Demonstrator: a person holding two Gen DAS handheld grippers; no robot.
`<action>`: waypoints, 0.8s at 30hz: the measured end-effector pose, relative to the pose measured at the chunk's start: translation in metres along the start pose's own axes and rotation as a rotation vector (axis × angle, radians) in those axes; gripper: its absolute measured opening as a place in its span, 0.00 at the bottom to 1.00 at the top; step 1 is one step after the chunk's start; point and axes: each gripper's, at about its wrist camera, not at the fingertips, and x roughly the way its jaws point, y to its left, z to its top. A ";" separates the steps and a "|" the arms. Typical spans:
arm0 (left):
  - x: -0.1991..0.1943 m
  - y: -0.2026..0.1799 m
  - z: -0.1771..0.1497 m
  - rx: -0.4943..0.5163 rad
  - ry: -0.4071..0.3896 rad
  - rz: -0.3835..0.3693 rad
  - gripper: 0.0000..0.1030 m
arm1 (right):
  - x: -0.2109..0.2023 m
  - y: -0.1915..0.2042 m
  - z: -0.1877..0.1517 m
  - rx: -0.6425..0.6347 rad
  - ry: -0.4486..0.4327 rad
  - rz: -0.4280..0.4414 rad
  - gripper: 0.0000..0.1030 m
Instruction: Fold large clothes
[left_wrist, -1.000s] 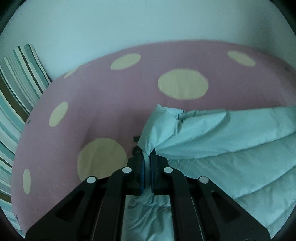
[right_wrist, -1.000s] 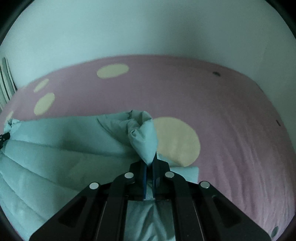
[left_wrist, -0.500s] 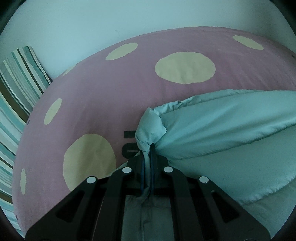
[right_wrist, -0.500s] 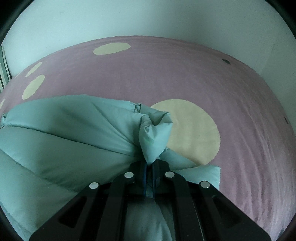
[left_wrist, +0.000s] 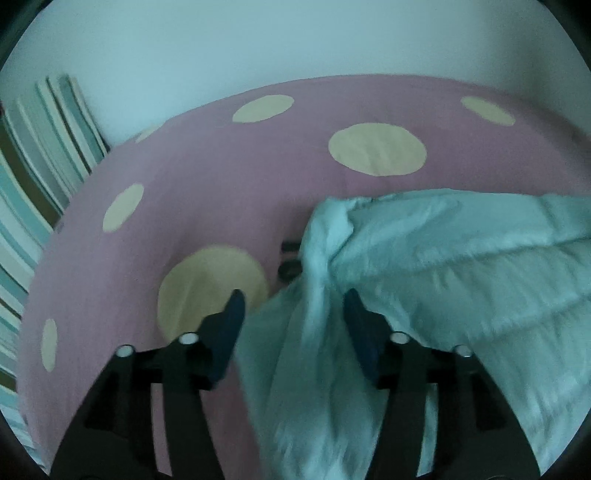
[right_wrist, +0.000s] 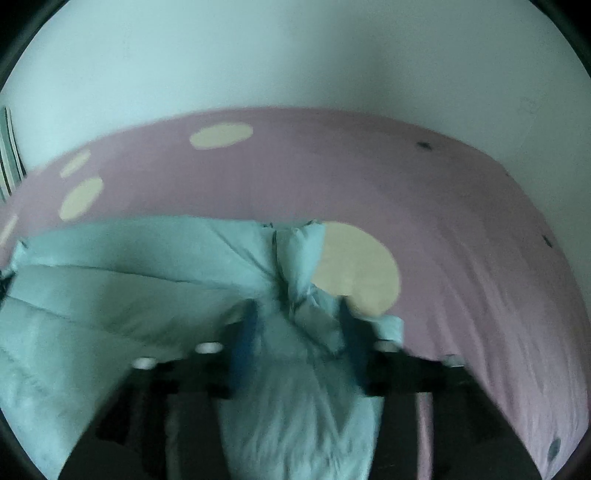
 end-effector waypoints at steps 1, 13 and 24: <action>-0.010 0.007 -0.008 -0.023 -0.002 -0.025 0.68 | -0.009 -0.002 -0.003 0.002 -0.013 0.002 0.57; -0.049 0.037 -0.098 -0.139 0.057 -0.170 0.88 | -0.065 -0.023 -0.081 0.067 0.034 0.056 0.70; -0.021 0.026 -0.108 -0.207 0.078 -0.293 0.73 | -0.023 -0.016 -0.103 0.136 0.111 0.093 0.64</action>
